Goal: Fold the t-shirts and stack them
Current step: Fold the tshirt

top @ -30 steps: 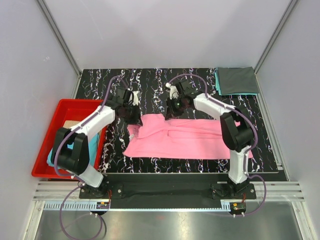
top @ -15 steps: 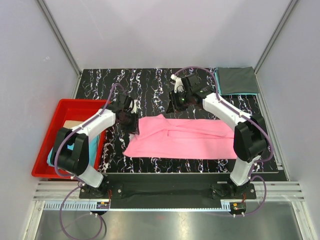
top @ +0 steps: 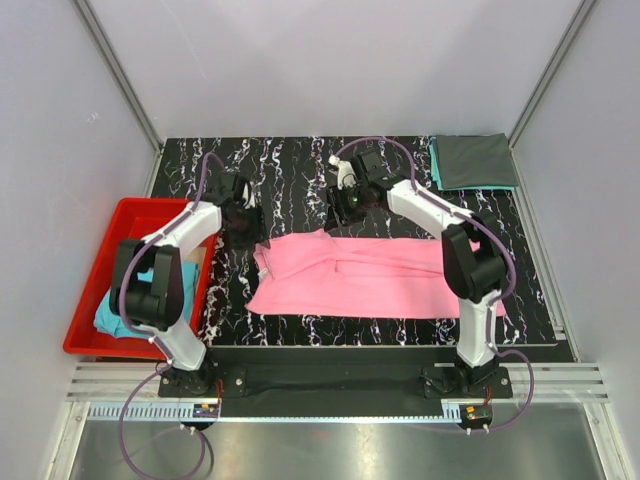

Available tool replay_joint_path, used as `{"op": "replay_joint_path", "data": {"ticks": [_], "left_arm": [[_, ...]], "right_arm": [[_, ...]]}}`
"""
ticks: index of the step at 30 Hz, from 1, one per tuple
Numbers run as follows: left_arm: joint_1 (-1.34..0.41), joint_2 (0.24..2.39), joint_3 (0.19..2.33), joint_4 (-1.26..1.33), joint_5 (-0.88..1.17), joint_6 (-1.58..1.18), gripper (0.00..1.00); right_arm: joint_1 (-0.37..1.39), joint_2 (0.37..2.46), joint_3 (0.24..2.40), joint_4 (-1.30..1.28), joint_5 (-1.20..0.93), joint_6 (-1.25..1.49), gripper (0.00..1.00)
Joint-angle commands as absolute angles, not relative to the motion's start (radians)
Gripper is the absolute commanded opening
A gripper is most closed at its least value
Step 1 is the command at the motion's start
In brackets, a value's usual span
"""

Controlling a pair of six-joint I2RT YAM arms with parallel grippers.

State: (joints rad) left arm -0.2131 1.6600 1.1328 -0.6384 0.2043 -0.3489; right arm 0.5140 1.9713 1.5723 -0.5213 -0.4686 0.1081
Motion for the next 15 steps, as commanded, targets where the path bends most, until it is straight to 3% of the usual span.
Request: {"op": "replay_joint_path", "data": {"ticks": [1, 7, 15], "left_arm": [[-0.203, 1.706, 1.216, -0.581, 0.297, -0.328, 0.49], [-0.196, 1.768, 1.264, -0.563, 0.288, -0.27, 0.34], [-0.198, 1.804, 1.267, -0.555, 0.284, -0.227, 0.4]], "right_arm": [[0.511, 2.055, 1.658, -0.541, -0.499, 0.066, 0.48], [0.511, 2.065, 1.652, -0.502, -0.52, 0.075, 0.47], [0.511, 2.053, 1.651, -0.503, -0.518, 0.066, 0.45]]}}
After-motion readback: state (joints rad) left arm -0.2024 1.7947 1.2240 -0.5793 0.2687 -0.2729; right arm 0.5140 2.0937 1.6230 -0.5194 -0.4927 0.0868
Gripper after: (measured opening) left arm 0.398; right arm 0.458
